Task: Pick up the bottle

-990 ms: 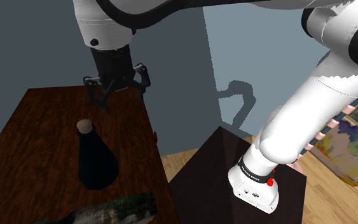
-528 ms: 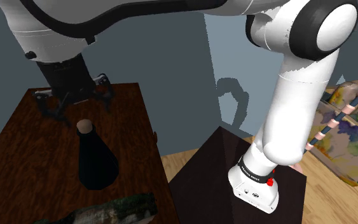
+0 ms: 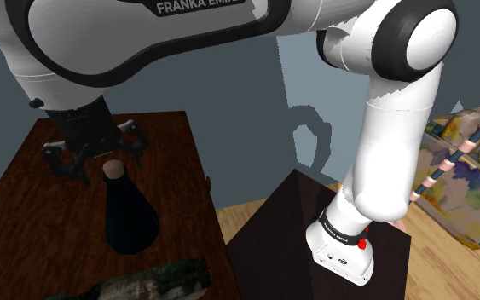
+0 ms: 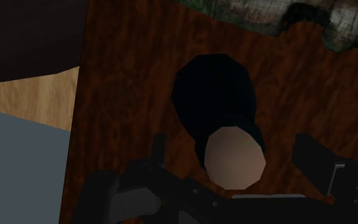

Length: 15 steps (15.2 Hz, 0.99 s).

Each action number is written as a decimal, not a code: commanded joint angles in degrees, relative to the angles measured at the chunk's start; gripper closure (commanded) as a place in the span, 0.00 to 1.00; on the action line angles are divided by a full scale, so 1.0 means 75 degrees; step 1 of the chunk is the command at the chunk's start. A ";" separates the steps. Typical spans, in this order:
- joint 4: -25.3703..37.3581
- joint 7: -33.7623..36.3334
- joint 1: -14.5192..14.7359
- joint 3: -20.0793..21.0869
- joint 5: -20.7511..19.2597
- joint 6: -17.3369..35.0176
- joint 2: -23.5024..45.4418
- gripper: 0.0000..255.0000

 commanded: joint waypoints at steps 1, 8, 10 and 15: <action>-0.0121 0.0004 -0.0011 -0.0009 -0.0013 0.0137 0.0017 0.00; -0.0129 -0.0007 -0.0022 -0.0009 -0.0005 0.0133 0.0002 1.00; -0.0136 -0.0010 -0.0025 -0.0009 -0.0002 0.0136 -0.0003 1.00; 0.0173 -0.0008 0.0018 0.0005 0.0003 -0.0165 0.0003 1.00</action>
